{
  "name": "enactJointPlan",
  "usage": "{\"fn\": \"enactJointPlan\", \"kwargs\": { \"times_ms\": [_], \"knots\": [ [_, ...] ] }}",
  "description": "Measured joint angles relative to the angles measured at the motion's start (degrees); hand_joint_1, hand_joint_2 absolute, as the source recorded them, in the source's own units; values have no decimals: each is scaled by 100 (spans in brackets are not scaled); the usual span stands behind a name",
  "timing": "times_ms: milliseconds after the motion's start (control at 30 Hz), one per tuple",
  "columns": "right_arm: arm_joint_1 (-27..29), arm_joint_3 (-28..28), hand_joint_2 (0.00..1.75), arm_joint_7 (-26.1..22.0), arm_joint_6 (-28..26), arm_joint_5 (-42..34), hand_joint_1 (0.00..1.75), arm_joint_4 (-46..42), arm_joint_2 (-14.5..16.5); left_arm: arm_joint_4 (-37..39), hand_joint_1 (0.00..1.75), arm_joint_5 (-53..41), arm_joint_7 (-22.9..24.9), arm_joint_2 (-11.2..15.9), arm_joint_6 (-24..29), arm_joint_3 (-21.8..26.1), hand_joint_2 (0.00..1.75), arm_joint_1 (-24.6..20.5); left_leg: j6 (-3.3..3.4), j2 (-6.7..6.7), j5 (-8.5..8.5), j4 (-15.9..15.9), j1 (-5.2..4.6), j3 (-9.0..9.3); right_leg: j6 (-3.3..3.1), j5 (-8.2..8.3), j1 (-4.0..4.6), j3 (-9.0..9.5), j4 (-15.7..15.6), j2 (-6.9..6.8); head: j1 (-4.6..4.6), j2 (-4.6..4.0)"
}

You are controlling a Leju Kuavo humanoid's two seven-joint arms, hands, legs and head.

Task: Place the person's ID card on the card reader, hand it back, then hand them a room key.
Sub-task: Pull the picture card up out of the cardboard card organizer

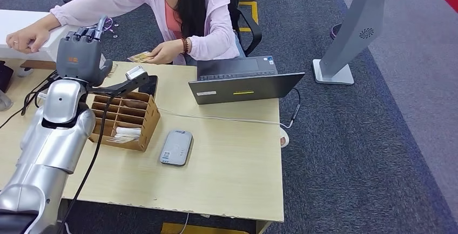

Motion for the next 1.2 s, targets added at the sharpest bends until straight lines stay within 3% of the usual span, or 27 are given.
{"fn": "enactJointPlan", "kwargs": {
  "times_ms": [167, 400, 533, 800, 1000, 1200],
  "knots": [
    [1, -19, 0, -3, -28, -82, 0, 0, 0, -191, 0, 312, -213, -138, -127, 0, 175, 279, 1, 0, 0, 0, -2, 0, 0, 0, -2, 0, 0, 1, -1, 0],
    [18, -174, 0, 18, -132, -256, 0, 0, 0, -1906, 0, 883, -443, -198, -164, -151, 175, 1663, 2, 8, -7, -1, -2, -6, 2, -4, -2, -7, -3, 7, 3, 0],
    [35, -279, 0, 19, -190, -315, 0, 0, 0, -2784, 0, 1046, -512, -58, -123, -246, 175, 2414, 2, 7, -7, -2, -1, -13, 3, -6, -1, -15, -3, 5, 2, 0],
    [48, -434, 0, 38, -214, -415, 0, 0, 1, -3598, 0, 1191, -613, 278, -458, -323, 175, 3226, 1, 10, -6, -4, 0, -15, 3, -3, -1, -15, -2, 7, 2, 0],
    [68, -546, 0, 3, -286, -470, 0, 2, 14, -3799, 0, 1194, -593, 690, -871, -350, 175, 3939, 1, 9, -6, -4, 0, -20, 2, -5, 0, -24, -2, 4, 2, 0],
    [65, -590, 0, 6, -290, -422, 0, 2, 17, -3613, 0, 1046, -171, 860, -1317, -345, 175, 4084, 1, 9, -5, -4, 0, -23, 2, -3, 0, -25, -2, 4, 3, 0]
  ]
}}
